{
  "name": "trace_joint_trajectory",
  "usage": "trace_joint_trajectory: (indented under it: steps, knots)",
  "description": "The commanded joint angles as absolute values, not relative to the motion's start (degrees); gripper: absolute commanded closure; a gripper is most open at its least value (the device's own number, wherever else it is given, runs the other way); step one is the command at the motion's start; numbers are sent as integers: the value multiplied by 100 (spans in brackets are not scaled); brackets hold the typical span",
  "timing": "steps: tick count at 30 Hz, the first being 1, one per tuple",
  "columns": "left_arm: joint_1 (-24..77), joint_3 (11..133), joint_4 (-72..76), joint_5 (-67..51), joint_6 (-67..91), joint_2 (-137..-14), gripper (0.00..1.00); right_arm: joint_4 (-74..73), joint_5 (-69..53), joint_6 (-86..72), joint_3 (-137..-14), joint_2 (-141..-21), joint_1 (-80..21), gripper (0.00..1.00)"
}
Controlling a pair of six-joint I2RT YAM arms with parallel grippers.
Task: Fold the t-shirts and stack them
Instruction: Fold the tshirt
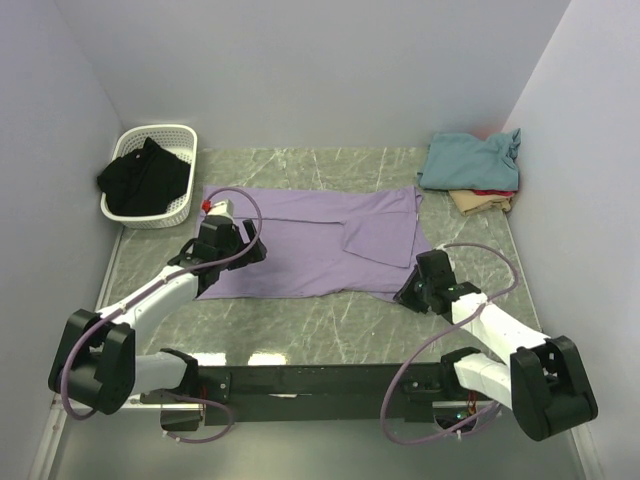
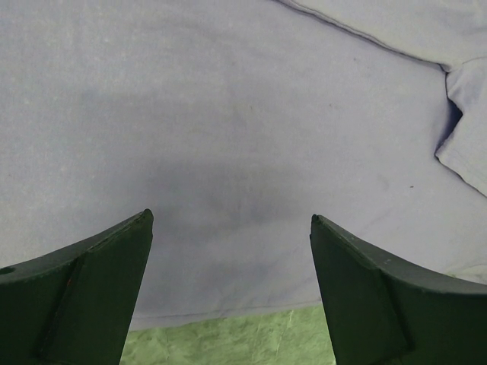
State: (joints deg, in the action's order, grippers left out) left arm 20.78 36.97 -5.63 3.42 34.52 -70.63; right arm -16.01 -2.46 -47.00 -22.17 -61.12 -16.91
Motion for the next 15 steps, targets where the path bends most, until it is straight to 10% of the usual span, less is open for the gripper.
trace_joint_trajectory:
  steps: [1, 4, 15]
  knots:
    - [2083, 3946, -571, 413, 3340, -7128, 10, -1538, -26, -4685, -2110, -6354, -1722, 81]
    - [2083, 3938, -589, 413, 3331, -7137, 10, -1529, -96, -4667, -2083, -6337, -1723, 99]
    - [2083, 4113, -861, 615, 3191, -7189, 10, -2732, -422, -4693, -2294, -4642, -1837, 100]
